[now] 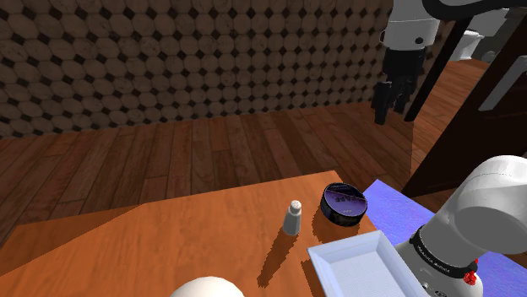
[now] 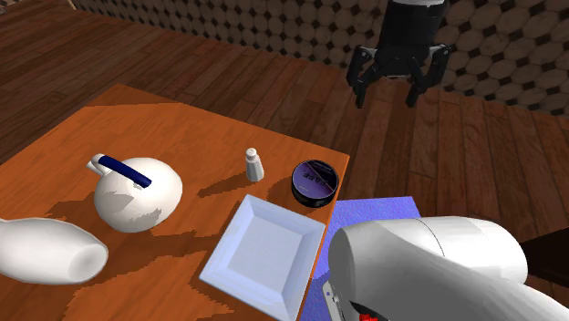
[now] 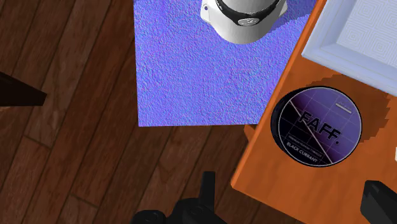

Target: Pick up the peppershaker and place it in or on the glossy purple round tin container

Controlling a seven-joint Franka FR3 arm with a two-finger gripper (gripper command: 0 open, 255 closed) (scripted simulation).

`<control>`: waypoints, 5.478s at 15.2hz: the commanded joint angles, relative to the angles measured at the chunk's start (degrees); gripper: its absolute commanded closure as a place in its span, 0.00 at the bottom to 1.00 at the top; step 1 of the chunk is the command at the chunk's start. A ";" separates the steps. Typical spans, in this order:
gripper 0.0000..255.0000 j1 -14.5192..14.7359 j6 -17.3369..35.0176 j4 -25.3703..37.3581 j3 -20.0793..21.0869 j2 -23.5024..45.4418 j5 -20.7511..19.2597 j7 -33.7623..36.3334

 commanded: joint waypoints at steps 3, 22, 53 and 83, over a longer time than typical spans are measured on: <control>0.00 1.02 1.99 -1.50 2.45 0.41 1.98 2.52; 0.00 8.58 25.39 -1.35 26.60 21.78 14.37 25.93; 1.00 8.99 33.61 -2.56 31.01 28.63 14.00 30.21; 1.00 8.55 8.92 0.22 18.16 7.48 11.99 19.58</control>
